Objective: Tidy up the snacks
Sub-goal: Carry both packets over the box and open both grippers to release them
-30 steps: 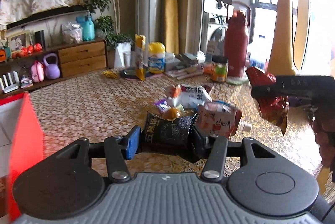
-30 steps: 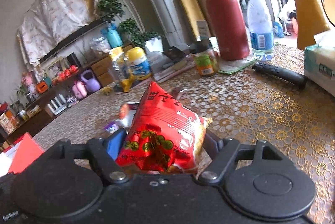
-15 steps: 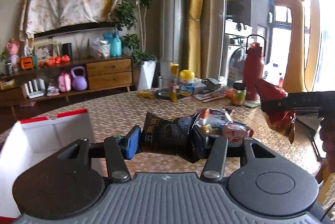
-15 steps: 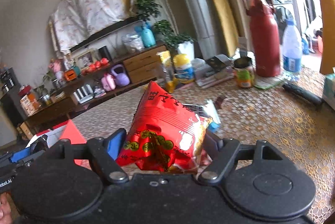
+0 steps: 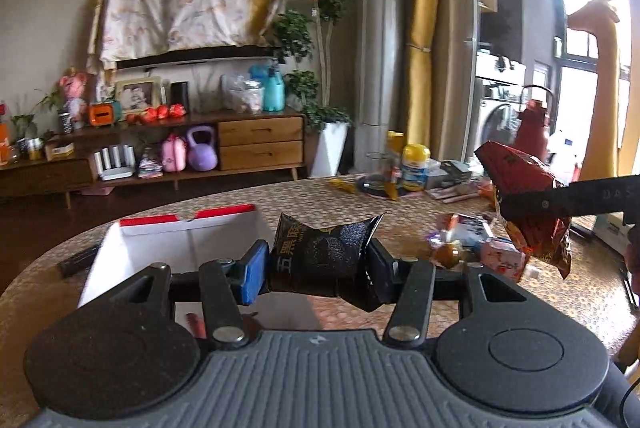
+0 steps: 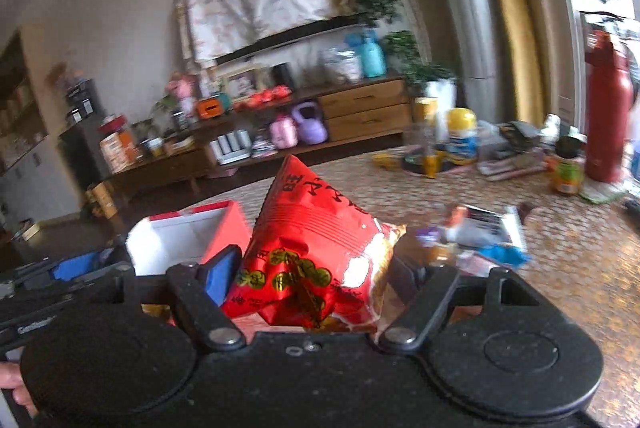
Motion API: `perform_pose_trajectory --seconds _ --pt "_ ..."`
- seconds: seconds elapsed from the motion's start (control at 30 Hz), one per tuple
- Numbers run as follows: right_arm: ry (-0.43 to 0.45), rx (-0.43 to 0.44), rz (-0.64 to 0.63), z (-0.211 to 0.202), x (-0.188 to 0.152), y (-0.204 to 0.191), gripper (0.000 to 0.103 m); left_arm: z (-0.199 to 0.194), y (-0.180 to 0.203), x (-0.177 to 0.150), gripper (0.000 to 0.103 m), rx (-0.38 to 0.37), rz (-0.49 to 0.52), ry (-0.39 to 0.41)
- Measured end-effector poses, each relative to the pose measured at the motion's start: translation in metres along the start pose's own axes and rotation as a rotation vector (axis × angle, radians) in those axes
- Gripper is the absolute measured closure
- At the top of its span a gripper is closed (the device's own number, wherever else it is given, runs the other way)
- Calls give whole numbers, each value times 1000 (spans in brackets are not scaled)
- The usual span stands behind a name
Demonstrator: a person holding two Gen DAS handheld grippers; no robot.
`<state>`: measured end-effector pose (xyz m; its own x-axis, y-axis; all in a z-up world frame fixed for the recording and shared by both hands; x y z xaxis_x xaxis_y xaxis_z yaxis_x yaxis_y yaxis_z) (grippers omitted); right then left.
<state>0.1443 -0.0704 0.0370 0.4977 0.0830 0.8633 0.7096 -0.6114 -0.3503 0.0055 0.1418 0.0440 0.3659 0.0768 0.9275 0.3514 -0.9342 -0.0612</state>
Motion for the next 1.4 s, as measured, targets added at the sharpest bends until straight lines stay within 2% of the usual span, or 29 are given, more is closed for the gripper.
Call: perform_pose_trajectory --seconds 0.37,0.67,1.0,1.17,1.4 --pt "-77 166 -157 55 4 -83 27 9 -60 -6 51 108 -41 -21" --pt "-144 253 -223 108 5 -125 27 39 -103 -14 51 173 -41 -81" --pt "-231 334 -218 171 1 -150 27 97 -139 -16 51 139 -23 -162" --pt "-283 328 -217 201 3 -153 27 126 -144 -18 51 124 7 -217" --pt "-365 293 -174 237 -1 -138 27 151 -148 -28 51 117 1 -313"
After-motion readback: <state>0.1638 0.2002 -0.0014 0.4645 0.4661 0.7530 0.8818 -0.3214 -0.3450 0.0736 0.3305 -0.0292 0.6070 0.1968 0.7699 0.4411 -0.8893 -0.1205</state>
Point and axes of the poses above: each gripper's, at about its wrist camera, not at the fingertips, and z roughly the way its jaws point, y to its right, x to its top, the point moved 7 cm from there along z, roughly the way its jaws point, and after that the axes turned 11 degrees about x, right-handed, at the moved point
